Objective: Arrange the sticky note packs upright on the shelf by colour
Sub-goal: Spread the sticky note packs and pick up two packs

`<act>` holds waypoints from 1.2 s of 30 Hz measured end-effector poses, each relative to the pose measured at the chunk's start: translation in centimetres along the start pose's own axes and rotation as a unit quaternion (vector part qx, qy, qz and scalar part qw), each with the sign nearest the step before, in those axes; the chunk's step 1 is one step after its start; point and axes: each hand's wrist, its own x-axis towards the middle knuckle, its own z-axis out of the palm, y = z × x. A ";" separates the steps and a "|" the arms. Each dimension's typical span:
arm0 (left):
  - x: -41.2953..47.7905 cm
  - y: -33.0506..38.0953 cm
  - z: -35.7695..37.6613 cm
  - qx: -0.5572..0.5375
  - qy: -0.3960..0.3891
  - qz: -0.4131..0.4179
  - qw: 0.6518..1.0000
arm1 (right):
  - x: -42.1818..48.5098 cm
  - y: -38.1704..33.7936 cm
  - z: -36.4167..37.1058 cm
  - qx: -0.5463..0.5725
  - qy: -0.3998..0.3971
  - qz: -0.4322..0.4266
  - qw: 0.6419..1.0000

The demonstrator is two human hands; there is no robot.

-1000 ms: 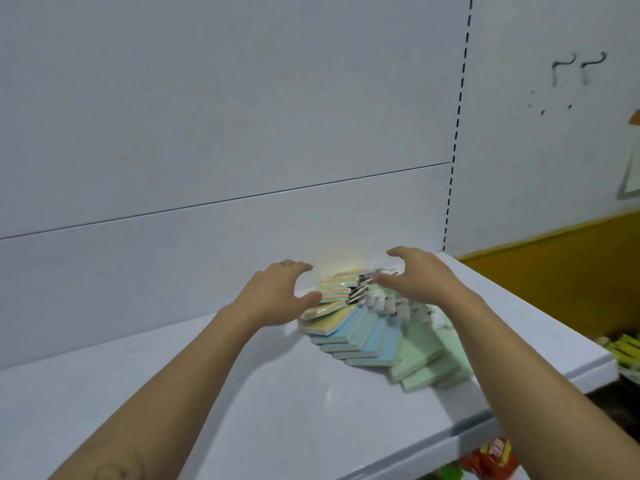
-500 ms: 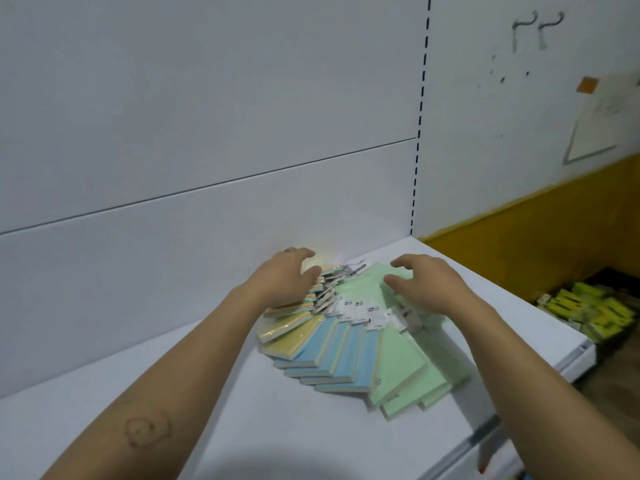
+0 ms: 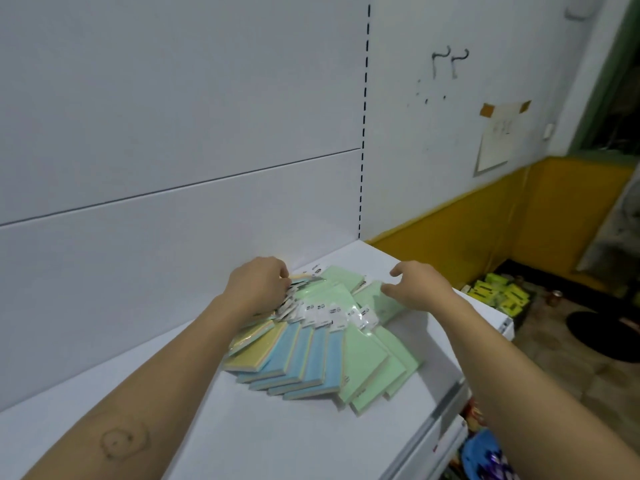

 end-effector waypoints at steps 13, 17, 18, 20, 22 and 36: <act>-3.0 4.8 -0.3 -0.037 0.022 0.106 0.993 | 0.6 -0.3 2.1 -0.079 -0.044 0.041 0.995; -2.2 4.6 -1.2 -0.173 -0.067 0.034 0.982 | 0.9 -0.2 2.0 -0.072 -0.050 0.062 0.994; -1.9 4.4 -1.1 -0.184 -0.076 0.027 0.980 | 1.0 -0.2 1.9 -0.072 -0.057 0.069 0.993; -1.4 4.3 -0.8 -0.152 -0.070 0.017 0.986 | 1.2 -0.4 1.8 -0.074 -0.070 0.080 0.992; -1.1 4.5 -0.5 -0.076 -0.076 -0.006 0.994 | 1.8 -0.4 1.8 -0.069 -0.091 0.091 0.989; -2.2 5.9 -1.0 -0.135 -0.027 -0.034 0.990 | 2.3 1.0 1.3 -0.055 -0.111 0.060 0.991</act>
